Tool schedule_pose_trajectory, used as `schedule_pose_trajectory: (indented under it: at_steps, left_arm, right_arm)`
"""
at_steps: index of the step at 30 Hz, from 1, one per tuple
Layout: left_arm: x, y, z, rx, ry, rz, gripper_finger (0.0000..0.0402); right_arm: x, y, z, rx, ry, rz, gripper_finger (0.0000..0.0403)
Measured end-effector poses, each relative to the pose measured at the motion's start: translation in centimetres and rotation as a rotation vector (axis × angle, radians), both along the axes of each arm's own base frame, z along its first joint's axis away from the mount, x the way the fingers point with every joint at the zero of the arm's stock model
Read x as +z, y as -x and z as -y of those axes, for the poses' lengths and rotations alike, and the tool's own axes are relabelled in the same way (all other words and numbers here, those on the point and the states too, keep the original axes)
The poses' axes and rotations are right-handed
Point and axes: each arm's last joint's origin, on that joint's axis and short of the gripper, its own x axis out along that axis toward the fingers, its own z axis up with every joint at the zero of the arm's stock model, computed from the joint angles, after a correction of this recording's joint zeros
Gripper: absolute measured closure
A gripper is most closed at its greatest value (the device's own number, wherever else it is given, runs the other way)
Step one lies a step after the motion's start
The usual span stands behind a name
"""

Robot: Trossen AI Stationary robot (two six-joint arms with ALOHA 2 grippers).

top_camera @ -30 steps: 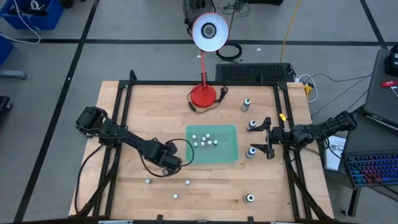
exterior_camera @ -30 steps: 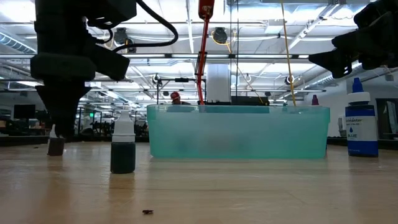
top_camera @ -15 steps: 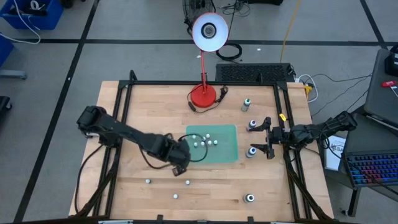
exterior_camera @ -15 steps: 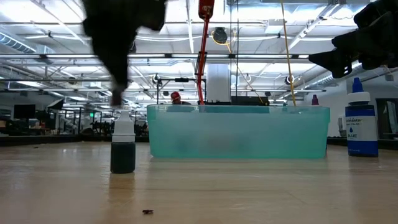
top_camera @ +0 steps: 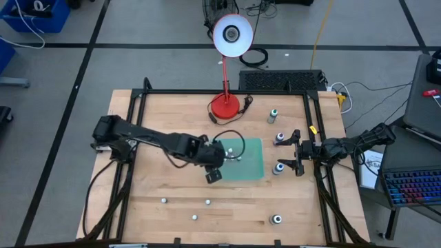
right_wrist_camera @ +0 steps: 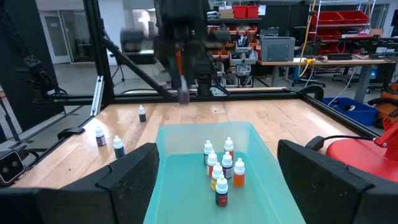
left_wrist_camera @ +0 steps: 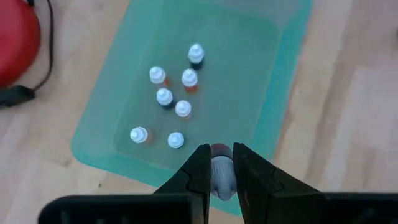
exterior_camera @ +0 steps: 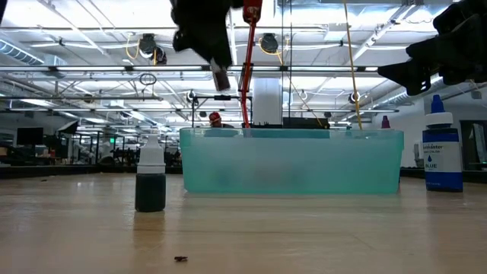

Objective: Pick & Place food coloring
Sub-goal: Put the small red food coloring bottle into the green bin, then put the small green food coloring bottle into the green bin

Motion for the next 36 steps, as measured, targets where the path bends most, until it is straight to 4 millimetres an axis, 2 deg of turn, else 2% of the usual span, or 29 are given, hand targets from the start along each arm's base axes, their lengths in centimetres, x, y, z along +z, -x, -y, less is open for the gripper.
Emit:
schedule_pose_trajectory:
  at_steps: [5, 9, 18, 21, 30, 36]
  left_arm:
    - [-3.8, -2.3, 0.1, -0.061, 0.052, -0.067, 0.035]
    - [-6.5, -3.1, 0.2, -0.069, 0.059, -0.133, 0.035]
    - [-10.3, -4.1, 0.4, -0.061, 0.05, -0.218, 0.035]
    - [-10.7, -4.3, 0.5, -0.064, 0.059, -0.223, 0.0345]
    - [-10.3, -4.2, 0.5, -0.067, 0.068, -0.218, 0.0291]
    - [-9.6, -4.6, 0.3, -0.092, 0.062, -0.205, 0.0284]
  right_arm:
    - [0.0, 0.0, 0.0, 0.0, 0.0, 0.001, 0.0089]
    - [0.0, 0.0, 0.0, 0.0, 0.0, 0.0, 0.009]
    - [0.0, 0.0, 0.0, 0.0, 0.0, -0.001, 0.009]
    - [0.0, 0.0, 0.0, 0.0, 0.0, -0.001, 0.0089]
    - [0.0, 0.0, 0.0, 0.0, 0.0, 0.0, 0.0089]
    - [0.0, 0.0, 0.0, 0.0, 0.0, 0.0, 0.009]
